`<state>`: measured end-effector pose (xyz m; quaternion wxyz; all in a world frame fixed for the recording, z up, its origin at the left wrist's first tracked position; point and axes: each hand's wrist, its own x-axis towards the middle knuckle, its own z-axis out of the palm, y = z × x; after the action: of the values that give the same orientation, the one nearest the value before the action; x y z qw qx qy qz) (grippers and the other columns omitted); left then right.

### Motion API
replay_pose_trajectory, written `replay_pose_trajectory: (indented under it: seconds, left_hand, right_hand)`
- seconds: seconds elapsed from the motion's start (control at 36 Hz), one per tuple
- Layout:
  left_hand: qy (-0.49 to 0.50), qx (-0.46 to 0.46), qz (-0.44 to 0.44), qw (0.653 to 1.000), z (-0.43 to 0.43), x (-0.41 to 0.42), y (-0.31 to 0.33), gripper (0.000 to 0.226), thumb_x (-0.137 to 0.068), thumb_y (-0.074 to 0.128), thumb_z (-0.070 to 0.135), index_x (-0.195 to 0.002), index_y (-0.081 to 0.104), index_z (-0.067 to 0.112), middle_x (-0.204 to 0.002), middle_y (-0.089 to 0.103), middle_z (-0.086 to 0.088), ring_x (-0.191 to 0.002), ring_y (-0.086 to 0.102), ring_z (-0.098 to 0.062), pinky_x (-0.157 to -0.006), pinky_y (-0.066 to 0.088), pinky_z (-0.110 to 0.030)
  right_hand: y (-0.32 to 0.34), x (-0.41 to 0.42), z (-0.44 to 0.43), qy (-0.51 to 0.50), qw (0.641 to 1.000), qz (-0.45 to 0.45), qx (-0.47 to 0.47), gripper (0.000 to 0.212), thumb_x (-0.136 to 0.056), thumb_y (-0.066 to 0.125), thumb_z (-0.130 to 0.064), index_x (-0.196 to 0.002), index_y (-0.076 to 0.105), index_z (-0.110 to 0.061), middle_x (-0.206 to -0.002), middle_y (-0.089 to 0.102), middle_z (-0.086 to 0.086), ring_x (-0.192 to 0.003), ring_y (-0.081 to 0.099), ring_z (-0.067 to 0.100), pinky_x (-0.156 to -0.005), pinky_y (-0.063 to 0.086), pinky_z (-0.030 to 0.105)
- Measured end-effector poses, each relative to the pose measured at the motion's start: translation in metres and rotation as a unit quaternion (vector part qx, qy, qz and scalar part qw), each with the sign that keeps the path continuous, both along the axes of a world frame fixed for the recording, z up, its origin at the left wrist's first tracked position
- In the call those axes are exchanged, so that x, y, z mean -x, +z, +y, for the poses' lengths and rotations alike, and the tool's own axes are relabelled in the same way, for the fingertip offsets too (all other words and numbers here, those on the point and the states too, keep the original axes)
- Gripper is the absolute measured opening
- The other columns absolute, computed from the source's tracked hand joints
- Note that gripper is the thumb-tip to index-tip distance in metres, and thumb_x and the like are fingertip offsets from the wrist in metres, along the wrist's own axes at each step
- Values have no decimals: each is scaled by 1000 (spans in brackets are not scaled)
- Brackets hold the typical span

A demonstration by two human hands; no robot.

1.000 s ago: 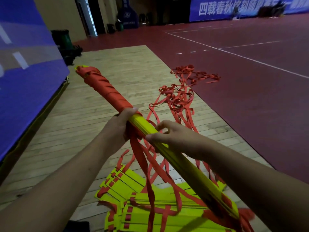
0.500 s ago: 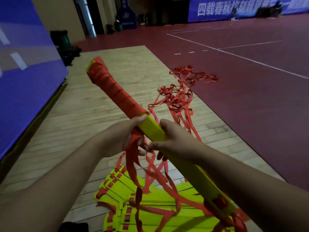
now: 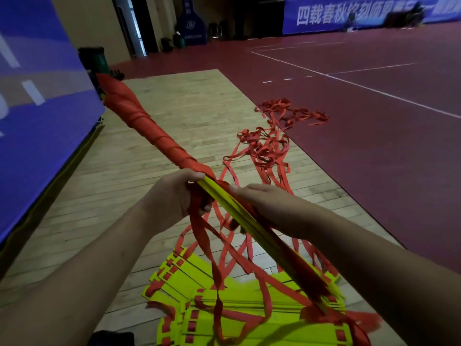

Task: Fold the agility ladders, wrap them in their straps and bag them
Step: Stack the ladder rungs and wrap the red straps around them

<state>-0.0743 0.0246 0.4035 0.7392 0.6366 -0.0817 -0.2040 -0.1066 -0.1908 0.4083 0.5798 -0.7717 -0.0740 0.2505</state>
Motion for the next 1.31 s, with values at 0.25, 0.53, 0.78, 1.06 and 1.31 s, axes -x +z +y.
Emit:
replay_pose_trajectory:
  seconds: [0.25,0.53,0.78,1.06,1.31]
  left_hand:
    - [-24,20,26,999,5,-3,0,33,-74,52,20,-90,66,-5,-78,67,-21,-60,66,-31,-53,53,-30]
    - [-42,-105,48,992,-11,-2,-15,41,-81,62,42,-102,57,7,-65,52,-7,-53,53,-20,-54,47,-30]
    - [130,-76,-2,989,-22,-9,-22,45,-72,72,52,-87,61,10,-63,57,-4,-51,54,-15,-52,46,-28]
    - [53,-37,11,998,-12,-6,-10,43,-90,58,49,-99,56,7,-64,52,-10,-52,57,-20,-52,50,-29]
    - [32,-147,8,989,-28,4,-21,59,-72,67,55,-102,68,4,-60,56,-1,-50,53,-18,-50,47,-29]
  right_hand:
    - [-3,0,-5,-4,999,-36,-13,29,-98,62,-35,-111,67,-10,-100,75,16,-74,71,15,-62,57,22]
    - [-1,8,1,33,999,-31,9,34,-93,67,0,-119,45,-3,-100,67,20,-69,74,21,-62,63,35]
    - [-1,10,18,12,999,-44,17,41,-97,65,-32,-126,44,-13,-95,64,9,-81,61,17,-73,50,31]
    - [2,7,18,-55,998,-31,-14,40,-99,53,-49,-95,69,-12,-83,63,3,-73,58,14,-67,48,27]
    - [-11,2,15,-50,979,-166,110,22,-92,67,-10,-98,46,-11,-109,60,19,-98,66,38,-82,59,56]
